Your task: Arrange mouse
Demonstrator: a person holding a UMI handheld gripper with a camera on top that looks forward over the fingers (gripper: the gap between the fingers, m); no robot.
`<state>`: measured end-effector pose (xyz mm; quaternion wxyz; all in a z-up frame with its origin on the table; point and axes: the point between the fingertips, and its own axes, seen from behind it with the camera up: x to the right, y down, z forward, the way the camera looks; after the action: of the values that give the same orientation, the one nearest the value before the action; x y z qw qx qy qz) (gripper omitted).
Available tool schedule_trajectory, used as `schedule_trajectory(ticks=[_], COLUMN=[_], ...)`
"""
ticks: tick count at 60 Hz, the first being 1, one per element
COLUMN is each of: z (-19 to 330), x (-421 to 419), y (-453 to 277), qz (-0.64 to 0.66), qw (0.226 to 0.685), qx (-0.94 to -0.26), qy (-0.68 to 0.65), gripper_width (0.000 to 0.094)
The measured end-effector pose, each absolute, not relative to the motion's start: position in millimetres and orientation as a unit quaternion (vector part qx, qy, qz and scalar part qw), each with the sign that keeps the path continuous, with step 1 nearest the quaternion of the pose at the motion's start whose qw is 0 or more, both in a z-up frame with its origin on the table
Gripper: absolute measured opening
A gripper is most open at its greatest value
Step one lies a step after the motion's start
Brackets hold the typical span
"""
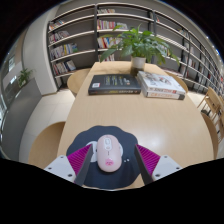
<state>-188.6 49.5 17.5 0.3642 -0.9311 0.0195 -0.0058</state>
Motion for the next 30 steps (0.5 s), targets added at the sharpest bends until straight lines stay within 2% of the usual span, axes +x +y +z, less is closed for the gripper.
schedule_trajectory(ticks=[10,18,26,30], z=[117.8,194.2,233.0,235.2], x=[-176.4,-159.3,-137.4,-127.4], y=[29.8,-12.7,-62.5,-88.7], qz=[0.004,0.007,0.013,0.015], qw=[0.415,0.454,0.476,0.482], qx=[-0.91,-0.891,-0.879,-0.876], qy=[0.02,0.008,0.011,0.012], gripper_width=[0.0837,0.0841,0.0835,0.0832])
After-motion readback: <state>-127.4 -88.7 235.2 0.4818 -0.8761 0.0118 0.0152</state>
